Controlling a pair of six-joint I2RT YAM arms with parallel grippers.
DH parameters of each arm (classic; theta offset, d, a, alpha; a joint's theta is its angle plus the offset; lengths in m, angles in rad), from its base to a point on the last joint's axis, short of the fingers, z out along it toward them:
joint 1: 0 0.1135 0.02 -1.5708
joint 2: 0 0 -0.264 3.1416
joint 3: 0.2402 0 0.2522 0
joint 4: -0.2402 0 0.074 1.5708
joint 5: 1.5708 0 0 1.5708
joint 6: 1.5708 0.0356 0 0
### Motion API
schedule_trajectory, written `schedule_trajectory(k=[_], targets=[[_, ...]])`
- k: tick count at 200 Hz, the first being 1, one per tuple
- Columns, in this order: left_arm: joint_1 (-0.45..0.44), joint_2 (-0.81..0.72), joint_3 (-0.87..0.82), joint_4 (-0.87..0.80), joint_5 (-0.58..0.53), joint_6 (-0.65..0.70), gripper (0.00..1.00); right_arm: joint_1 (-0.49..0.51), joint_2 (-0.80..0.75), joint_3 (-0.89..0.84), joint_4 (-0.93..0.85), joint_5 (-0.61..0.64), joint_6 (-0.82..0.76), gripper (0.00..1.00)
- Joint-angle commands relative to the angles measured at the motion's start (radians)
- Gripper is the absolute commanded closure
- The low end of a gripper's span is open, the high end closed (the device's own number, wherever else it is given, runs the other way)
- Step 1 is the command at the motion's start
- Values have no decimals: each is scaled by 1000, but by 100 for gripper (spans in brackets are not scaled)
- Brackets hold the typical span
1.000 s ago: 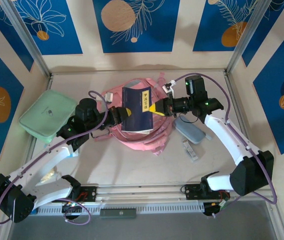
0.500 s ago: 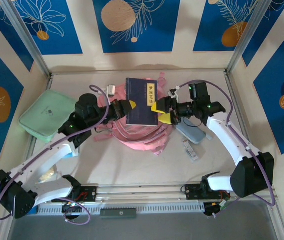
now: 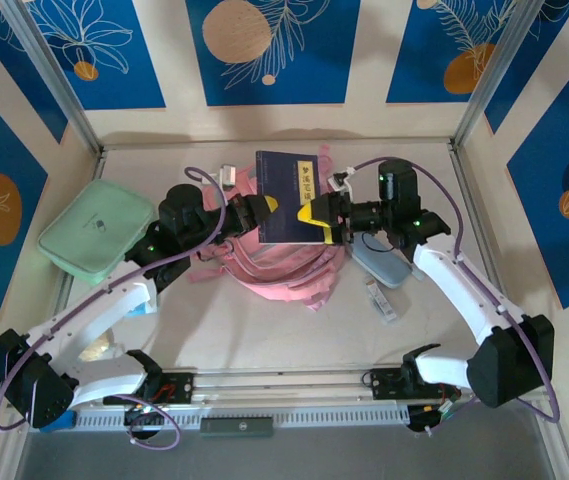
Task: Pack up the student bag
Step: Pass the book, then open the student bag at the top-center of the table.
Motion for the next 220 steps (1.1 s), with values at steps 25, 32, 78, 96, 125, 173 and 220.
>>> schedule_trajectory(k=[25, 32, 78, 96, 125, 173, 220], targets=[[-5, -31, -4, -33, -42, 43, 100, 4, -5, -3, -34, 25, -34, 57], [-5, -31, -1, -48, -46, 47, 100, 3, -1, 1, -47, 35, -43, 62], [-5, -32, -7, -79, -58, 68, 100, -14, 14, 10, -104, 62, -82, 96], [-6, -29, -17, -70, -54, 71, 94, -27, 10, 24, -152, 76, -109, 100], [-8, -27, -8, -138, -64, 141, 64, -68, 0, 58, -255, 102, -162, 100], [-83, 52, 55, -343, -126, 329, 50, -190, -21, 95, -477, 181, -288, 100], [-146, 265, 210, -654, -235, 646, 40, -325, -42, 39, -561, 224, -332, 100]])
